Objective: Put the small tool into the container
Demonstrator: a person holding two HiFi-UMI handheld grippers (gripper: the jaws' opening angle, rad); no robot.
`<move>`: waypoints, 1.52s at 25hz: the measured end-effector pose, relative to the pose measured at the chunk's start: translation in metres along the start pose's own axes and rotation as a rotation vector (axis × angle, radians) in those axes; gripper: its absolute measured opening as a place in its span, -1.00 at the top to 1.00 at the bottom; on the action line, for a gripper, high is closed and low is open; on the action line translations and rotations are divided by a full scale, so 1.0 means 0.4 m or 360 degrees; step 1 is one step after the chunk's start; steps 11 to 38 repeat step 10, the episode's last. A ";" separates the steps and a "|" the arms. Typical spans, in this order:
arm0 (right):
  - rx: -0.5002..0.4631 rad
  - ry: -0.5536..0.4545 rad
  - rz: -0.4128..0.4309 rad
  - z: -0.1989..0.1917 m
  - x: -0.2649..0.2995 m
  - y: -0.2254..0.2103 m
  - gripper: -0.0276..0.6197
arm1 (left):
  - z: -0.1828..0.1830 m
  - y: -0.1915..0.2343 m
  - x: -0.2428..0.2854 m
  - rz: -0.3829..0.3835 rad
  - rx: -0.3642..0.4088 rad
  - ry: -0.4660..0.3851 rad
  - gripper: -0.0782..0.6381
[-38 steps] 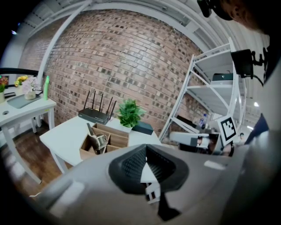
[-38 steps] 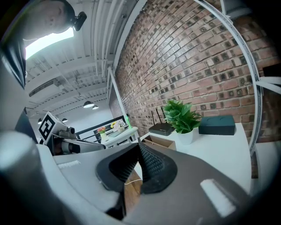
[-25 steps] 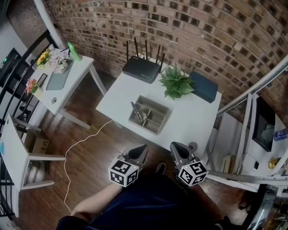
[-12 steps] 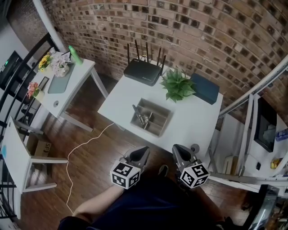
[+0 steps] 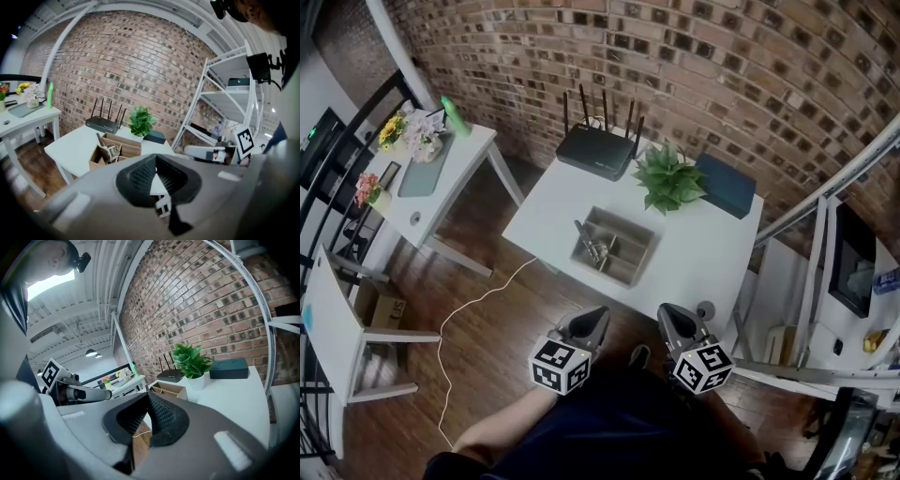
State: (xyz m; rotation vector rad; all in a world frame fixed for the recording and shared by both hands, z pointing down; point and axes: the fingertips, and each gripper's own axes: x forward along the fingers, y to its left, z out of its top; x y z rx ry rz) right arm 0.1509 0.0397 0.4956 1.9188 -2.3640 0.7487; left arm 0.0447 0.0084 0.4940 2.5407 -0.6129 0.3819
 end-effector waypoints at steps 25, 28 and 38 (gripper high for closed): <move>0.0014 0.0023 -0.0004 -0.013 0.008 -0.008 0.88 | 0.004 0.014 0.004 0.0019 -0.0013 -0.0004 0.77; 0.0014 0.0023 -0.0004 -0.013 0.008 -0.008 0.88 | 0.004 0.014 0.004 0.0019 -0.0013 -0.0004 0.77; 0.0014 0.0023 -0.0004 -0.013 0.008 -0.008 0.88 | 0.004 0.014 0.004 0.0019 -0.0013 -0.0004 0.77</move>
